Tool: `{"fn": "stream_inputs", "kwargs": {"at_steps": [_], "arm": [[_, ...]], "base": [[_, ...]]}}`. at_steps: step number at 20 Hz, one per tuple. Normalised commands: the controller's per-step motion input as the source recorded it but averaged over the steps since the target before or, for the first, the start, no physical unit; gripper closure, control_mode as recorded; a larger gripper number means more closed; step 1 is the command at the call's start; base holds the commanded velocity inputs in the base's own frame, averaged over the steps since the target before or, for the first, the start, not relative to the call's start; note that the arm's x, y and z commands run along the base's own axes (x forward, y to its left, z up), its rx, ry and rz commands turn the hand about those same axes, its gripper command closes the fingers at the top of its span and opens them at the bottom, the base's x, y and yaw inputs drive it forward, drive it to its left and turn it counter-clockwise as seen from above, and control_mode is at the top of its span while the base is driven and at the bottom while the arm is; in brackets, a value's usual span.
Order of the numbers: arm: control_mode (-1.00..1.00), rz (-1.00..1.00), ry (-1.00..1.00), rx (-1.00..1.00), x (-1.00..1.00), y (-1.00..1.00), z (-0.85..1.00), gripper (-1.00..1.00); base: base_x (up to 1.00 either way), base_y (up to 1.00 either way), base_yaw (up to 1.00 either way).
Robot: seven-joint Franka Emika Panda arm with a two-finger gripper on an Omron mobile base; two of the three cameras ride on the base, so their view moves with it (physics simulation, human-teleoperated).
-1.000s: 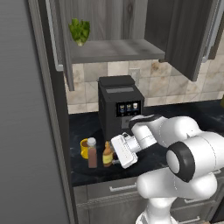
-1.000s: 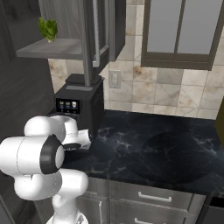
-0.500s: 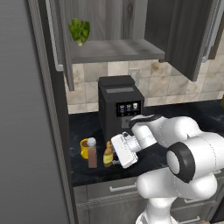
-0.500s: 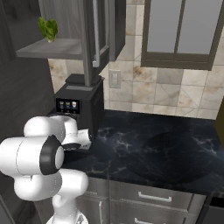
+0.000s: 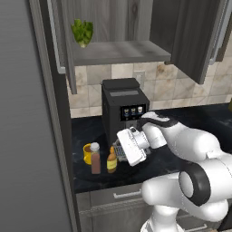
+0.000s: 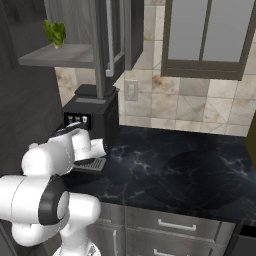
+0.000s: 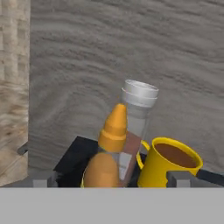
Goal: Pick the cinnamon and honey bottle from the cabinet and place them next to the mug.
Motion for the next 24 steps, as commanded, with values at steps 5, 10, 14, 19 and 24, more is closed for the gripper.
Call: {"fn": "stream_inputs", "kwargs": {"at_steps": [5,10,14,19,24], "arm": [[-1.0,0.0,-0.08,0.0,-0.02,-0.01,0.76,-1.0],[-1.0,0.0,-0.04,0.03,-0.21,-0.02,0.81,-1.0],[-1.0,-0.01,-0.01,0.06,-0.45,-0.01,0.71,-1.0],[-1.0,-0.04,0.0,0.05,-0.56,0.0,0.75,-1.0],[-1.0,-0.06,0.02,0.04,-0.53,-0.1,0.95,-1.0]], "base": [[0.0,0.0,0.0],[0.0,0.0,0.0],[0.0,0.0,0.0],[0.0,0.0,0.0],[0.0,0.0,0.0]]}}
